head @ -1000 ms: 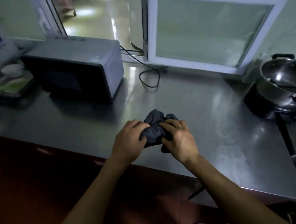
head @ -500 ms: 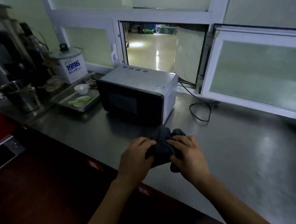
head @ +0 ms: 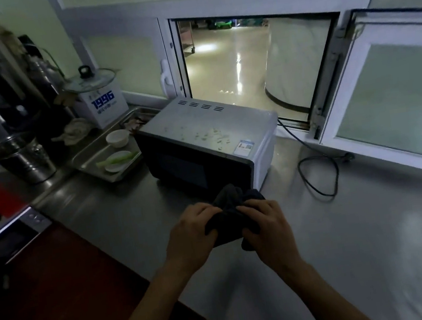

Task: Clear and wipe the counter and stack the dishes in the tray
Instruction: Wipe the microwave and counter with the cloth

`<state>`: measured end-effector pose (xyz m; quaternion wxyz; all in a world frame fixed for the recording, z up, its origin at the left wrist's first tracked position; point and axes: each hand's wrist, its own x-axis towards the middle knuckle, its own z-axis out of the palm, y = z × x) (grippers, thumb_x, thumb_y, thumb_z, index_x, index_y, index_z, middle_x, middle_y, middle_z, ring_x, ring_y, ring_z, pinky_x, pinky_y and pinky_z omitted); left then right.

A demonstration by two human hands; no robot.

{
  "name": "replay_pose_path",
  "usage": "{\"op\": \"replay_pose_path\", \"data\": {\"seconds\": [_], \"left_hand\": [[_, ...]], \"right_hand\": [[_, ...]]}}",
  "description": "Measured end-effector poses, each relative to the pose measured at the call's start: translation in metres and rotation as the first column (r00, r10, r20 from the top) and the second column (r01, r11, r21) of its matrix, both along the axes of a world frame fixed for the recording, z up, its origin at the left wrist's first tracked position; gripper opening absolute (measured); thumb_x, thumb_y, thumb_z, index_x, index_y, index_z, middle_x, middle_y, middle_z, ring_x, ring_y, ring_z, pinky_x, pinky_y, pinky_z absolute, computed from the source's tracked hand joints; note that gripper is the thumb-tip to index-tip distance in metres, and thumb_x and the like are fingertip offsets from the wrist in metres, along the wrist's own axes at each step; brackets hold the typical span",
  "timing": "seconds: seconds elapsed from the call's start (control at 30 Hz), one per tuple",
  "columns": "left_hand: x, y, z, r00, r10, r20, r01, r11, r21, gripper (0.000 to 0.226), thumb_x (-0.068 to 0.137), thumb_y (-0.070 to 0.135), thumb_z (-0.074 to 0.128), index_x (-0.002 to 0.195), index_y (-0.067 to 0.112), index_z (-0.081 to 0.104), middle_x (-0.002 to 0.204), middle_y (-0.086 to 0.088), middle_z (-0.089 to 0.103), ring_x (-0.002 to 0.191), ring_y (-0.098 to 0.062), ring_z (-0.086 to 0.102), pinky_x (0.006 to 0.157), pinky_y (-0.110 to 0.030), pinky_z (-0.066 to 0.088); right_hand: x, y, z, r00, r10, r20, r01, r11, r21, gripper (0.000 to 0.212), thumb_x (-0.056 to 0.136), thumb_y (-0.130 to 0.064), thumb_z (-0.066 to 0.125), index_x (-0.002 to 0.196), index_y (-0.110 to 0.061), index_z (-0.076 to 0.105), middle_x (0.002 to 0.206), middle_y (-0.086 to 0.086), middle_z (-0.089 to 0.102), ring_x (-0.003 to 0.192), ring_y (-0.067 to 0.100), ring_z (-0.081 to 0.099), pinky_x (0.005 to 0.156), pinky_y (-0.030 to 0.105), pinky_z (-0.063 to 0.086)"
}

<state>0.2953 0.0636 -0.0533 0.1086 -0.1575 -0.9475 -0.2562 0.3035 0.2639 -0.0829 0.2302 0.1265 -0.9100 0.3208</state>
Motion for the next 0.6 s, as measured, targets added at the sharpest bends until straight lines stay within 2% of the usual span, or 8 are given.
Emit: {"op": "replay_pose_path", "data": {"seconds": [0.17, 0.33, 0.5, 0.6], "left_hand": [[-0.047, 0.01, 0.006, 1.0, -0.019, -0.022, 0.02, 1.0, 0.005, 0.044, 0.075, 0.012, 0.066, 0.117, 0.025, 0.067, 0.117, 0.006, 0.062, 0.108, -0.017, 0.056, 0.084, -0.029, 0.05], [-0.102, 0.018, 0.018, 0.998, -0.055, -0.029, 0.056, 0.998, 0.027, 0.045, 0.073, 0.023, 0.057, 0.117, 0.026, 0.065, 0.117, 0.005, 0.062, 0.109, -0.018, 0.056, 0.087, -0.039, 0.054], [-0.163, 0.021, 0.027, 0.996, -0.071, -0.053, 0.074, 0.995, 0.067, 0.044, 0.074, 0.011, 0.065, 0.115, 0.026, 0.065, 0.113, 0.004, 0.063, 0.105, -0.021, 0.058, 0.087, -0.04, 0.053], [-0.201, 0.017, 0.023, 0.993, -0.108, -0.056, 0.112, 0.992, 0.066, 0.039, 0.079, 0.011, 0.063, 0.116, 0.025, 0.064, 0.111, 0.003, 0.063, 0.103, -0.022, 0.058, 0.084, -0.042, 0.054]], "right_hand": [[-0.047, 0.013, 0.011, 1.0, 0.009, -0.007, -0.009, 0.999, 0.033, 0.041, 0.076, -0.02, 0.067, 0.117, -0.015, 0.071, 0.118, 0.005, 0.065, 0.108, 0.024, 0.051, 0.09, 0.038, 0.051], [-0.097, 0.022, 0.026, 1.0, -0.02, -0.012, 0.02, 0.999, 0.048, 0.041, 0.076, -0.016, 0.069, 0.118, -0.015, 0.07, 0.12, 0.006, 0.065, 0.107, 0.027, 0.05, 0.091, 0.044, 0.05], [-0.15, 0.019, 0.04, 0.993, -0.112, 0.038, 0.107, 0.987, 0.116, 0.042, 0.081, -0.021, 0.067, 0.123, -0.019, 0.067, 0.126, 0.003, 0.063, 0.114, 0.029, 0.05, 0.092, 0.046, 0.048], [-0.18, 0.012, 0.043, 0.986, -0.147, 0.072, 0.134, 0.978, 0.159, 0.044, 0.086, -0.029, 0.054, 0.127, -0.02, 0.064, 0.13, 0.002, 0.06, 0.119, 0.029, 0.048, 0.095, 0.047, 0.047]]}}
